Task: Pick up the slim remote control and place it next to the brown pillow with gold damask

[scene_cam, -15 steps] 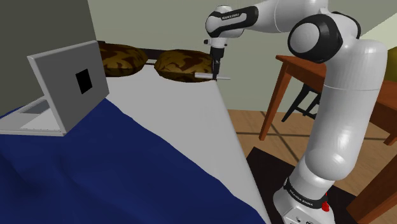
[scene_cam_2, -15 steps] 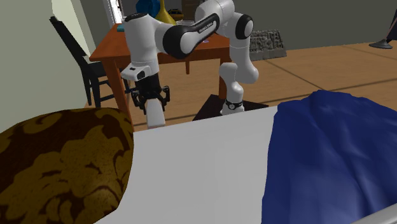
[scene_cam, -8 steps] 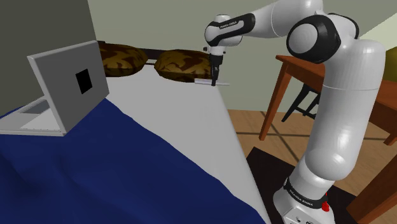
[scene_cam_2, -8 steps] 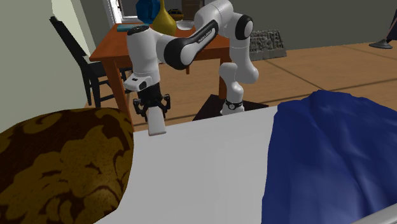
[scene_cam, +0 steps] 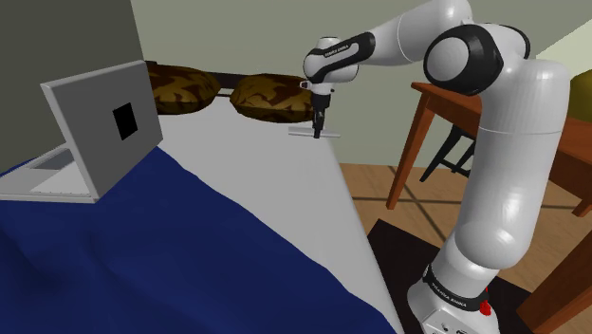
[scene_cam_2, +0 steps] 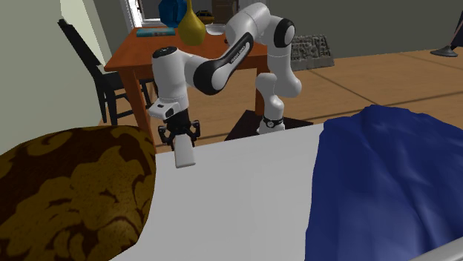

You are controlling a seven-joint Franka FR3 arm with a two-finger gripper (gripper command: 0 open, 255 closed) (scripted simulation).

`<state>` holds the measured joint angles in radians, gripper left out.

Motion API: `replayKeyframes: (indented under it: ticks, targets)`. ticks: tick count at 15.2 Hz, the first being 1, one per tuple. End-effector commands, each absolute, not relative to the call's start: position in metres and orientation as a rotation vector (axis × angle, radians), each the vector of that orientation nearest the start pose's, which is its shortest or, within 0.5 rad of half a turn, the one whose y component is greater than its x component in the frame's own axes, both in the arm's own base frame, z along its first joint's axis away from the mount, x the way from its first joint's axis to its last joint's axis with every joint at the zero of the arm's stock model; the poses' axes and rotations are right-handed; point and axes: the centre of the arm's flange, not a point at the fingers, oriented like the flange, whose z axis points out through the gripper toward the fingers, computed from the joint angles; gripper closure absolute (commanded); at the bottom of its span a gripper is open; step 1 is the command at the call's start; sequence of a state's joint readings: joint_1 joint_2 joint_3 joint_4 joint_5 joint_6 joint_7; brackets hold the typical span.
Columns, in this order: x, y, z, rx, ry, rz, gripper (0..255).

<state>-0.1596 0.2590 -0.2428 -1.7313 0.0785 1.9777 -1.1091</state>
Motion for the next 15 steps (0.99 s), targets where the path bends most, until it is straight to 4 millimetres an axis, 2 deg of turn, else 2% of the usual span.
replayKeyframes:
  ticks: [1, 2, 9, 10, 15]
  targets:
    - [0.5866, -0.2329, 0.422, -2.951, -1.049, -0.007, 255]
    - [0.5866, -0.2329, 0.4162, -2.951, -1.049, -0.007, 255]
    - [0.5866, -0.2329, 0.4162, -2.951, -1.049, -0.007, 255]
    - [0.5865, -0.2329, 0.4162, -2.951, -1.049, -0.007, 0]
    - [0.5865, -0.2329, 0.4162, -2.951, -1.049, -0.007, 0]
